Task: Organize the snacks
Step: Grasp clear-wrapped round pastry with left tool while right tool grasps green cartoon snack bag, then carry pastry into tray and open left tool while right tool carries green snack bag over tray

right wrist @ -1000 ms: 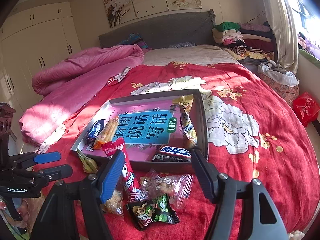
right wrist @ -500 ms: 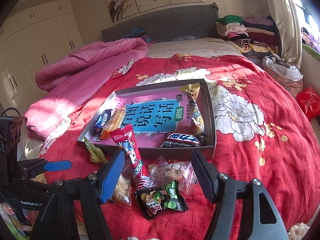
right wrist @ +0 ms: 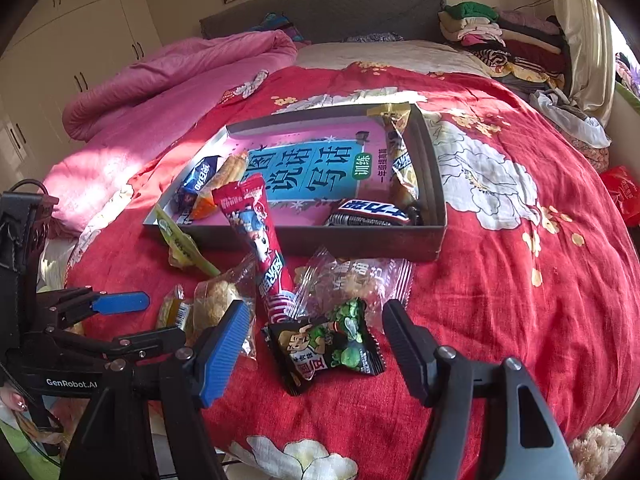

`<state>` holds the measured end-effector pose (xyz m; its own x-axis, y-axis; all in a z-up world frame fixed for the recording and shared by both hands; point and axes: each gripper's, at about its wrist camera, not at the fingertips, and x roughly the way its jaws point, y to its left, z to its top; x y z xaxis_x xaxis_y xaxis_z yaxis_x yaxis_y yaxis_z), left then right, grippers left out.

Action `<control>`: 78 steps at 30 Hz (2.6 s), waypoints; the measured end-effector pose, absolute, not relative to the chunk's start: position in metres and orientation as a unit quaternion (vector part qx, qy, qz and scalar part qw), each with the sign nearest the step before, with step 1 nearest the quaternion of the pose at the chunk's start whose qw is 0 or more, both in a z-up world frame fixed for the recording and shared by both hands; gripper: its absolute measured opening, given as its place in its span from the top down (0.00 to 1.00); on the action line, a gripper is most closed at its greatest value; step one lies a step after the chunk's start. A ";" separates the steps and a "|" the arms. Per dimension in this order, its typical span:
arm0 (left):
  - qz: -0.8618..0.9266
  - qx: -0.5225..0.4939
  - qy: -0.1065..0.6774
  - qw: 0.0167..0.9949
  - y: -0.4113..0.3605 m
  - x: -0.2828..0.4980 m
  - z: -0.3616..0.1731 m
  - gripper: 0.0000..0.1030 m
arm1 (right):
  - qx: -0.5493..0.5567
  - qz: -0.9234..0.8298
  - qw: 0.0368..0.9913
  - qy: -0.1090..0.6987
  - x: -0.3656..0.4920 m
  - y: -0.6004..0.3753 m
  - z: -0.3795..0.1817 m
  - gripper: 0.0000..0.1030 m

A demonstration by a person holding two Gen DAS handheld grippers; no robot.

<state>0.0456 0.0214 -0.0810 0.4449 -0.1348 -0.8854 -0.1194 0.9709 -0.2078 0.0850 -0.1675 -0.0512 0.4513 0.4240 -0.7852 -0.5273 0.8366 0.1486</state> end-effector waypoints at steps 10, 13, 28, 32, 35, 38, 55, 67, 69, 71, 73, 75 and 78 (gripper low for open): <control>0.002 -0.120 0.532 0.838 0.019 0.051 -0.089 0.25 | -0.126 0.263 0.835 0.466 0.082 -0.150 -0.076 0.33; 0.004 -0.114 0.530 0.840 0.017 0.052 -0.089 0.25 | -0.129 0.262 0.829 0.477 0.084 -0.149 -0.085 0.36; -0.039 -0.088 0.529 0.843 0.001 0.057 -0.094 0.58 | -0.062 0.290 0.823 0.484 0.091 -0.165 -0.079 0.52; -0.047 -0.091 0.525 0.845 0.004 0.055 -0.092 0.60 | -0.045 0.298 0.832 0.465 0.088 -0.170 -0.066 0.52; -0.051 -0.107 0.523 0.844 0.009 0.051 -0.089 0.61 | -0.029 0.308 0.838 0.450 0.086 -0.174 -0.057 0.52; -0.051 -0.125 0.513 0.848 0.016 0.046 -0.081 0.61 | -0.018 0.311 0.842 0.440 0.086 -0.177 -0.052 0.52; 0.005 -0.135 0.421 0.897 0.049 0.031 -0.025 0.62 | 0.015 0.317 0.863 0.393 0.089 -0.188 -0.035 0.52; 0.041 -0.158 0.399 0.902 0.080 0.042 -0.014 0.62 | 0.011 0.309 0.877 0.369 0.094 -0.191 -0.027 0.52; 0.047 -0.159 0.394 0.904 0.085 0.047 -0.013 0.62 | 0.012 0.307 0.878 0.367 0.095 -0.192 -0.026 0.52; 0.051 -0.162 0.393 0.904 0.089 0.053 -0.012 0.62 | 0.012 0.305 0.879 0.365 0.097 -0.193 -0.026 0.52; 0.055 -0.165 0.393 0.903 0.093 0.061 -0.014 0.61 | 0.011 0.301 0.882 0.363 0.098 -0.193 -0.026 0.52; 0.057 -0.166 0.392 0.903 0.096 0.067 -0.015 0.62 | 0.012 0.298 0.884 0.360 0.100 -0.194 -0.025 0.52; 0.062 -0.165 0.394 0.902 0.100 0.076 -0.020 0.62 | 0.010 0.293 0.887 0.356 0.103 -0.195 -0.024 0.52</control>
